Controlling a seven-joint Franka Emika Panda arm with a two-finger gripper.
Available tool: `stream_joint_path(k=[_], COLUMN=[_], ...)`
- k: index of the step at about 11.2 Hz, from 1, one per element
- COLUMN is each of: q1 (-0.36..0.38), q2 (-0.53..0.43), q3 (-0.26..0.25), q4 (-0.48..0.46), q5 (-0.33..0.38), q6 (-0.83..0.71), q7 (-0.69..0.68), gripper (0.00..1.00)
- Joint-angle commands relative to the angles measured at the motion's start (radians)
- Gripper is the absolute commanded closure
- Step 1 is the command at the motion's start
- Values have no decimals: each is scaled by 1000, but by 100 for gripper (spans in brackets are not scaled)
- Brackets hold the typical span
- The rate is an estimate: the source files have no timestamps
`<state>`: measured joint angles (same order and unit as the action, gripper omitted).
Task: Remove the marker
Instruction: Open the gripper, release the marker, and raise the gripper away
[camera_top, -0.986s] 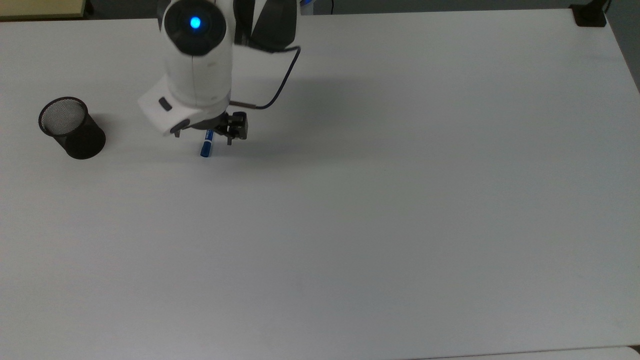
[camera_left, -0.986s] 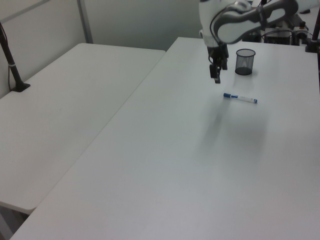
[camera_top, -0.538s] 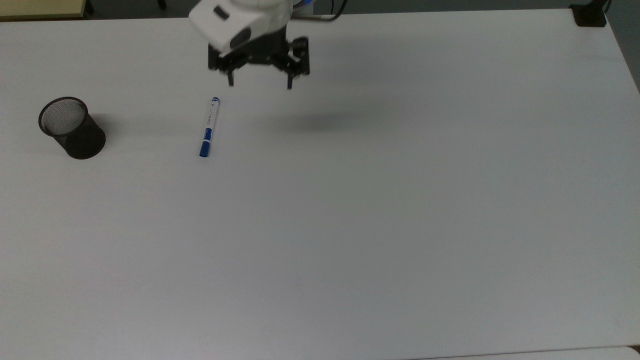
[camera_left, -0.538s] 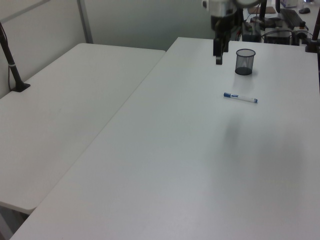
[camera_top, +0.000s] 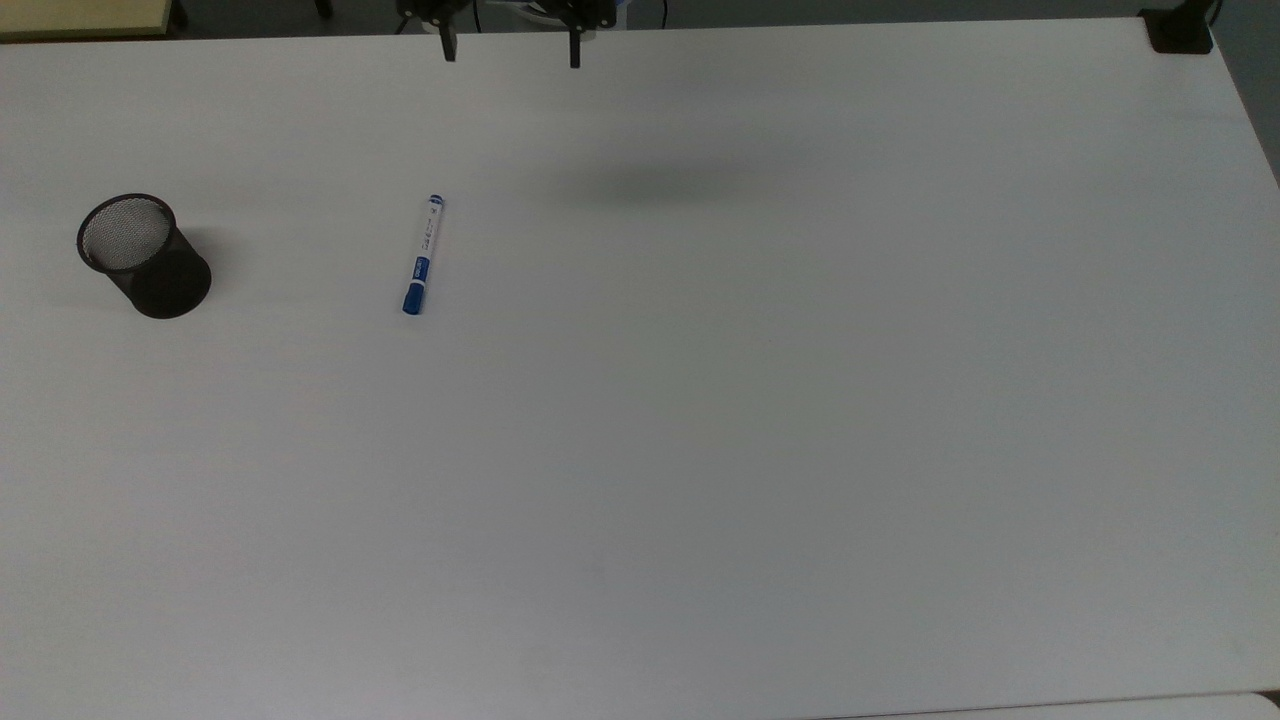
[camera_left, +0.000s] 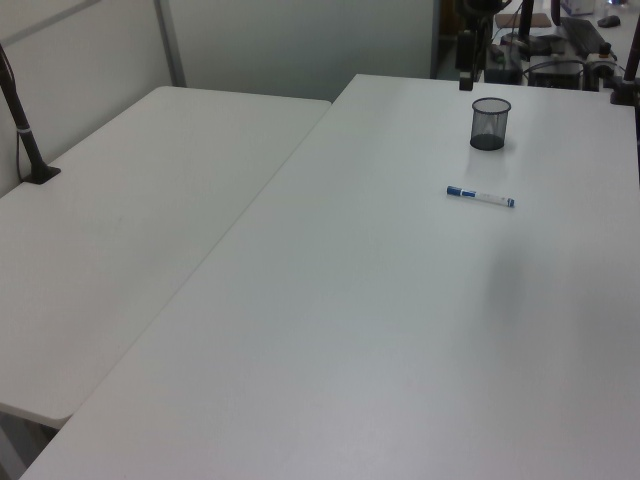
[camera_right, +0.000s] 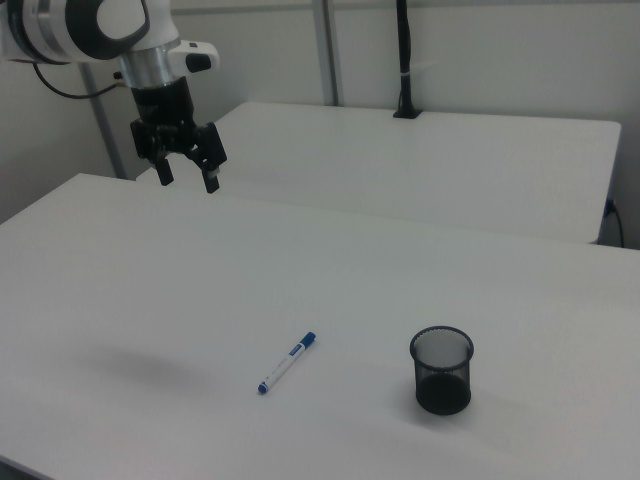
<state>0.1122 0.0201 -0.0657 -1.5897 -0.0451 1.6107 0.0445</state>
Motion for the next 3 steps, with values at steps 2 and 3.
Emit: stream_joint_path(k=[2, 3], q1=[-8, -8], q2=[-29, -29], q3=[-8, -8], q4=[-35, -35], q5=[17, 17], q6=[3, 0], q7=[9, 9], gripper=[0, 0])
